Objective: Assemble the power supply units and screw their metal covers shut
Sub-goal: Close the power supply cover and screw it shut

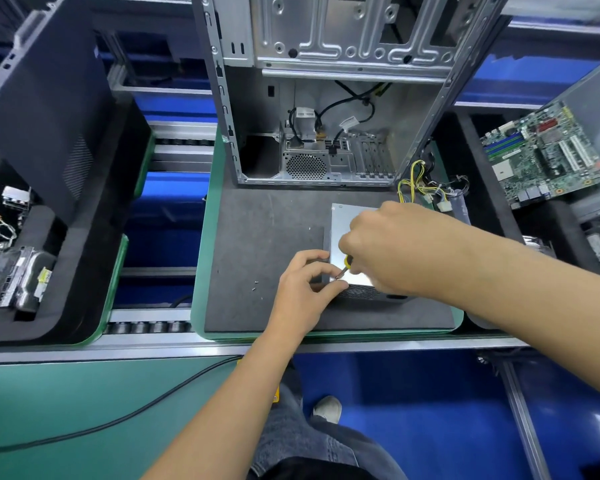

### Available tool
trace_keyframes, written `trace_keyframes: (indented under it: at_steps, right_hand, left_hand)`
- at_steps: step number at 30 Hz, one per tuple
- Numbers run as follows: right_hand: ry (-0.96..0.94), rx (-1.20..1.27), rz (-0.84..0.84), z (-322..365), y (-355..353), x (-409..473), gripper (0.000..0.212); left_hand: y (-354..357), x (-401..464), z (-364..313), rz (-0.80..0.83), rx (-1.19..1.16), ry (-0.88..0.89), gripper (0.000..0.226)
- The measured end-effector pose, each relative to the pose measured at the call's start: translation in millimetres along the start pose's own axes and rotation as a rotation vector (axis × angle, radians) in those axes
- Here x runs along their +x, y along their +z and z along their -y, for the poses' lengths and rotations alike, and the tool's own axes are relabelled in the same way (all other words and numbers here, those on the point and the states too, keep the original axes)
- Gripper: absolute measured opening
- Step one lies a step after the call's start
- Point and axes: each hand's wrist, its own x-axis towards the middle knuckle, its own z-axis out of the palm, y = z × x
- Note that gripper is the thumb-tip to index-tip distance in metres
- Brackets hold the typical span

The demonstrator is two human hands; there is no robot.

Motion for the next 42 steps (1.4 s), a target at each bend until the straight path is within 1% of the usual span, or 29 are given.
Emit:
trace_keyframes:
  at_steps: [1,2,4,5,6,8,9,11,13,14,16,18,20,21,23,24,26,28,29,30,31,32,34,35,36,38,39,40,42]
  right_hand:
    - [0.028,0.043,0.003,3.0,-0.6,2.3,0.043]
    - [0.085,0.118,0.01,4.6,-1.3,5.4,0.046]
    - [0.248,0.292,0.064,3.2,-0.9,11.3,0.046]
    - [0.299,0.355,0.092,0.8,0.9,12.7,0.044]
    - [0.308,0.398,0.113,-1.0,3.0,12.2,0.041]
    - [0.244,0.427,0.119,-2.9,5.7,9.6,0.022]
    - [0.192,0.395,0.104,-1.7,6.1,6.2,0.014]
    - [0.119,0.229,0.04,-2.3,5.8,2.6,0.009]
    - [0.069,0.031,-0.001,-0.6,5.3,2.1,0.014]
    - [0.057,-0.021,-0.001,2.4,4.8,2.8,0.018]
    - [0.089,-0.024,0.027,9.3,3.1,5.0,0.016]
    - [0.154,0.039,0.075,12.3,3.4,7.1,0.014]
    - [0.172,0.134,0.122,8.1,2.3,5.1,0.02]
    - [0.163,0.151,0.111,4.8,1.9,3.5,0.023]
    - [0.114,0.055,0.061,0.9,2.1,0.7,0.032]
    - [0.07,-0.022,0.048,0.1,0.0,-0.1,0.032]
    - [-0.057,-0.175,0.052,-2.1,-4.6,-0.9,0.021]
    - [-0.143,-0.248,0.074,-3.3,-6.9,-0.8,0.015]
    - [-0.138,-0.24,0.09,-3.6,-7.2,1.0,0.012]
    - [-0.09,-0.204,0.086,-2.5,-7.4,3.3,0.018]
    - [-0.011,-0.145,0.081,-2.2,-6.4,7.5,0.03]
    - [0.088,-0.041,0.103,-3.1,-5.9,10.8,0.037]
    - [0.215,0.123,0.186,-4.7,-5.2,12.9,0.043]
    - [0.222,0.165,0.226,-3.3,-4.2,10.7,0.041]
    - [0.207,0.165,0.23,-1.1,-2.9,8.2,0.034]
    - [0.07,-0.008,0.126,7.1,-1.3,3.9,0.017]
    - [-0.025,-0.102,0.075,9.6,-1.8,3.2,0.015]
    - [-0.101,-0.137,0.049,10.8,-4.5,2.8,0.017]
    - [-0.094,-0.145,0.102,12.7,-13.4,6.1,0.009]
  left_hand:
    - [0.1,-0.1,0.4,0.001,0.004,0.011,0.012]
    - [0.2,-0.2,0.9,0.004,0.008,0.022,0.012]
    - [0.6,0.0,1.3,0.008,0.006,0.021,0.012]
    - [0.5,-0.2,1.6,0.003,0.002,0.013,0.012]
    - [0.3,-0.6,1.8,0.001,-0.001,0.008,0.012]
    - [0.4,0.1,2.5,0.001,-0.003,0.012,0.013]
    - [0.4,0.2,3.5,0.004,-0.009,0.01,0.013]
    - [0.9,0.9,5.5,0.001,-0.023,0.005,0.013]
    - [2.1,0.2,5.6,-0.006,-0.024,0.001,0.012]
    - [2.4,0.3,5.5,-0.011,-0.021,0.007,0.013]
    - [3.2,0.6,6.1,-0.021,-0.004,0.029,0.014]
    - [4.1,0.6,7.4,-0.022,0.009,0.038,0.012]
    - [4.0,0.4,7.7,-0.026,-0.004,0.031,0.011]
    - [3.7,0.3,7.4,-0.025,-0.01,0.027,0.012]
    - [3.3,-0.1,7.2,-0.016,-0.012,0.018,0.015]
    - [3.5,-0.1,7.7,-0.014,-0.019,0.013,0.014]
    - [4.9,-0.4,8.7,-0.017,-0.047,0.009,0.013]
    - [6.2,-1.0,7.9,-0.025,-0.069,0.007,0.013]
    - [6.3,-1.0,7.7,-0.025,-0.07,0.005,0.014]
    - [6.4,-0.9,8.4,-0.024,-0.069,0.003,0.015]
    - [6.0,-0.4,9.6,-0.022,-0.067,0.003,0.015]
    - [5.7,-0.8,10.4,-0.019,-0.066,0.002,0.015]
    - [5.4,-1.0,10.3,-0.015,-0.071,-0.006,0.014]
    - [5.2,-1.1,10.0,-0.011,-0.07,-0.004,0.013]
    - [5.5,-0.7,9.7,-0.015,-0.064,0.006,0.012]
    - [6.1,-1.2,10.2,-0.021,-0.061,0.017,0.013]
    - [6.0,-1.3,10.6,-0.016,-0.06,0.018,0.014]
    - [5.4,-1.3,11.2,-0.01,-0.054,0.023,0.014]
    - [4.5,-1.9,12.6,-0.01,-0.052,0.037,0.016]
